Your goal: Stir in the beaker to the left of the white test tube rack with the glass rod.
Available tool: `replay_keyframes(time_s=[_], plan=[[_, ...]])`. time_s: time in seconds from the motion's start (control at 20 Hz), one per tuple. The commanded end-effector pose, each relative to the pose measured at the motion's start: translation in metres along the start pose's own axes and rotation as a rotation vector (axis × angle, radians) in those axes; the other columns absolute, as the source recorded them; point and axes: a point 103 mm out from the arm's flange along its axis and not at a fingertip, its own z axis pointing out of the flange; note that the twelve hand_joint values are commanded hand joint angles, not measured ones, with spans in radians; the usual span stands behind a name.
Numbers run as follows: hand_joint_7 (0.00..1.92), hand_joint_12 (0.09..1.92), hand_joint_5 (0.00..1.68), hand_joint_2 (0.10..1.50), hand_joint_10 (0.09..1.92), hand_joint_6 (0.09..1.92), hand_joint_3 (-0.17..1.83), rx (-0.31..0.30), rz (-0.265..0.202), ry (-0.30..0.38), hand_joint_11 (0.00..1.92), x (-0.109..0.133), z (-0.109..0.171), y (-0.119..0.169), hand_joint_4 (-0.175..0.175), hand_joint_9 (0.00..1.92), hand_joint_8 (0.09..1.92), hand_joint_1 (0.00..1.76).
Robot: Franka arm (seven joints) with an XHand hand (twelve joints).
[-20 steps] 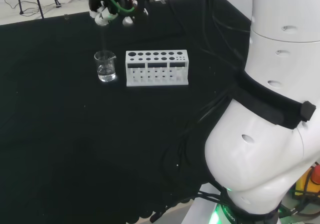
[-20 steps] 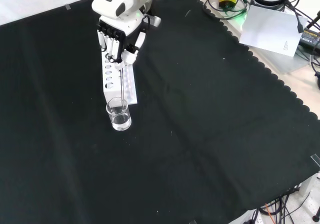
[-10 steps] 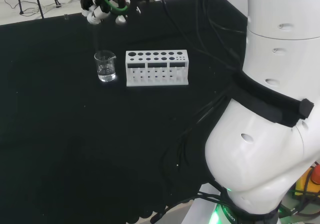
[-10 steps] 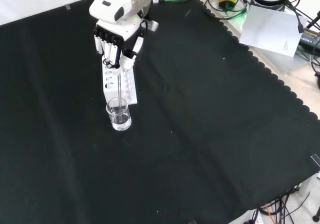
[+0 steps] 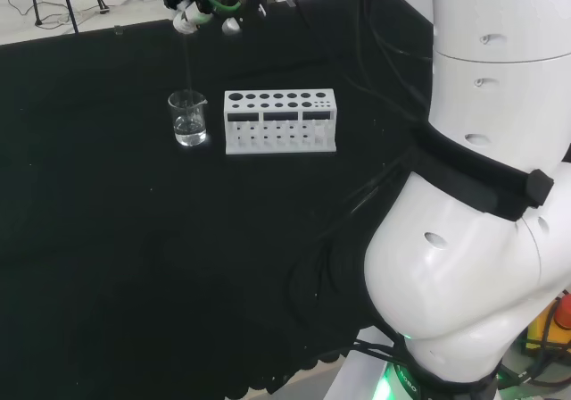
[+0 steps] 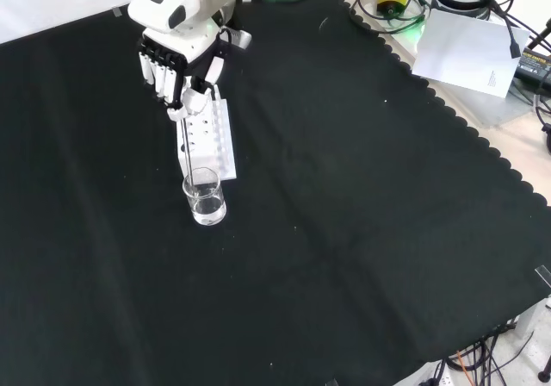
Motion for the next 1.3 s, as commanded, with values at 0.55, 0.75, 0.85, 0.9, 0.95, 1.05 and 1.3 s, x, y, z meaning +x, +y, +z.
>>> replay_keyframes(time_s=[0.55, 0.75, 0.85, 0.9, 0.95, 1.05, 1.3], plan=[[1.18, 0.96, 1.16, 1.04, 0.87, 0.41, 0.01, 0.02, -0.027, 0.0, 1.43, 0.043, 0.006, -0.004, -0.175, 1.62, 0.99, 1.3], [1.18, 0.96, 1.16, 1.04, 0.87, 0.41, 0.01, 0.028, -0.023, -0.007, 1.43, 0.035, 0.008, 0.003, -0.175, 1.61, 0.99, 1.3], [1.18, 0.96, 1.16, 1.04, 0.87, 0.41, 0.01, 0.027, -0.023, -0.01, 1.43, 0.033, 0.007, 0.002, -0.175, 1.61, 0.99, 1.3], [1.18, 0.96, 1.16, 1.04, 0.87, 0.41, 0.01, 0.026, -0.023, -0.011, 1.43, 0.032, 0.007, 0.001, -0.175, 1.61, 0.99, 1.3], [1.18, 0.96, 1.16, 1.04, 0.87, 0.41, 0.01, 0.03, -0.025, -0.01, 1.43, 0.032, 0.007, 0.001, -0.175, 1.61, 0.99, 1.3], [1.18, 0.96, 1.16, 1.04, 0.87, 0.41, 0.01, 0.016, -0.027, -0.01, 1.43, 0.032, 0.001, -0.003, -0.175, 1.61, 0.99, 1.3], [1.18, 0.96, 1.16, 1.04, 0.87, 0.41, 0.01, 0.01, -0.019, -0.021, 1.43, 0.028, -0.006, -0.008, -0.175, 1.61, 1.0, 1.3]])
